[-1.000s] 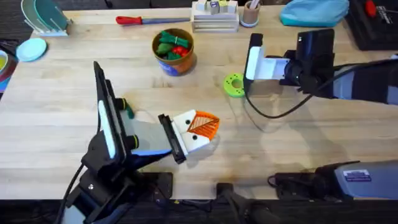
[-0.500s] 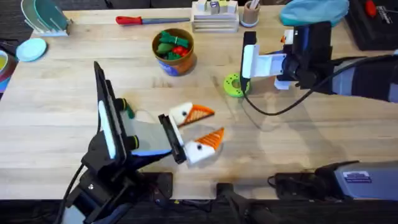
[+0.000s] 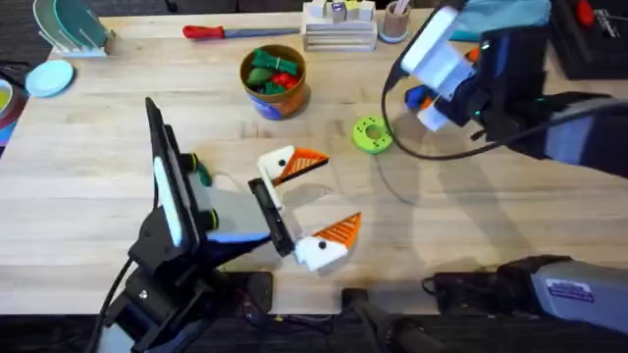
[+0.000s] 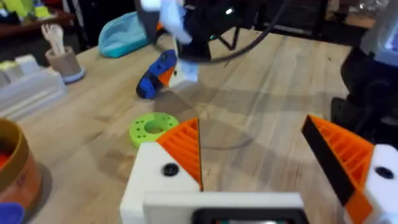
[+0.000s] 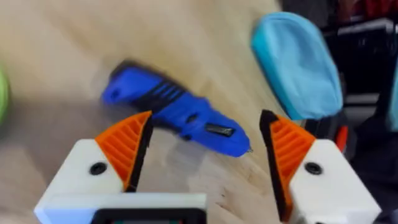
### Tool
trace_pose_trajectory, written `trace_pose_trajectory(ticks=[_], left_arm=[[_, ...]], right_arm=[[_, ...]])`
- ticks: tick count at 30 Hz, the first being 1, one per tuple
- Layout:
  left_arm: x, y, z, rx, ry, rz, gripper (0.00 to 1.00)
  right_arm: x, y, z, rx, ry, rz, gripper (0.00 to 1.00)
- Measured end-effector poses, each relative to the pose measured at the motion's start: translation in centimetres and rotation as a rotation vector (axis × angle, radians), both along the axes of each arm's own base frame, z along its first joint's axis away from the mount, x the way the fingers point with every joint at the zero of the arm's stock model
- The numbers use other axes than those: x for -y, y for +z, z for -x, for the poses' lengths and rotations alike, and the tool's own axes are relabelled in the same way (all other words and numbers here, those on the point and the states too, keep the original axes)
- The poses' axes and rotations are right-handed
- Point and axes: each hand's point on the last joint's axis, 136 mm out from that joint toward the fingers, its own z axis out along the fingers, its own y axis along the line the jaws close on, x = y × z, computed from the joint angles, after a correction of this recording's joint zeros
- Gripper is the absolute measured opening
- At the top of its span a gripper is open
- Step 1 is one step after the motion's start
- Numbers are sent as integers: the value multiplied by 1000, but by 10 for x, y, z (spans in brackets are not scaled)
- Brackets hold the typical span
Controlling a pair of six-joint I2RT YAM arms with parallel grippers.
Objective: Pick up the gripper from the table and insert it into the empty holder that is missing its gripper. Then pick up a screw, insert it into the mounting hole, and use the screwdriver to tighten it. Finally, clean up the table by picking up the vegetable and placing it into the bucket.
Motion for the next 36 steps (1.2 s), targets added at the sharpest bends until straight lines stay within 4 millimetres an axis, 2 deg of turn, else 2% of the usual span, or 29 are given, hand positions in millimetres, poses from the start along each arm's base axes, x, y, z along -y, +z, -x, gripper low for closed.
trace_pose_trajectory(ticks=[7, 9, 11, 16, 18, 20, 24, 31, 34, 36], left_arm=[[-22, -2, -18, -265, 202, 37, 992], [-33, 8, -20, -291, 271, 26, 993], [-48, 28, -21, -290, 347, 26, 993], [-82, 78, -20, -279, 511, 17, 993], [-91, 90, -22, -300, 566, -17, 993], [-98, 93, -26, -346, 619, -81, 993], [-106, 77, -36, -483, 703, -289, 992], [-93, 51, -67, -630, 746, -514, 992], [-89, 36, -72, -683, 758, -561, 992], [-94, 29, -75, -737, 815, -552, 991]], right_arm=[[0, 57, 2, 205, -229, -393, 991], [-1, 69, 5, 244, -283, -506, 991], [-5, 76, 8, 255, -306, -600, 992], [-25, 67, 22, 148, -281, -736, 991], [-33, 56, 30, 74, -275, -771, 991], [-40, 45, 40, -4, -275, -796, 991], [-51, 37, 57, -142, -278, -830, 991], [-60, 72, 55, -168, -253, -867, 991], [-61, 78, 55, -170, -249, -874, 992], [-62, 77, 56, -177, -250, -874, 990]])
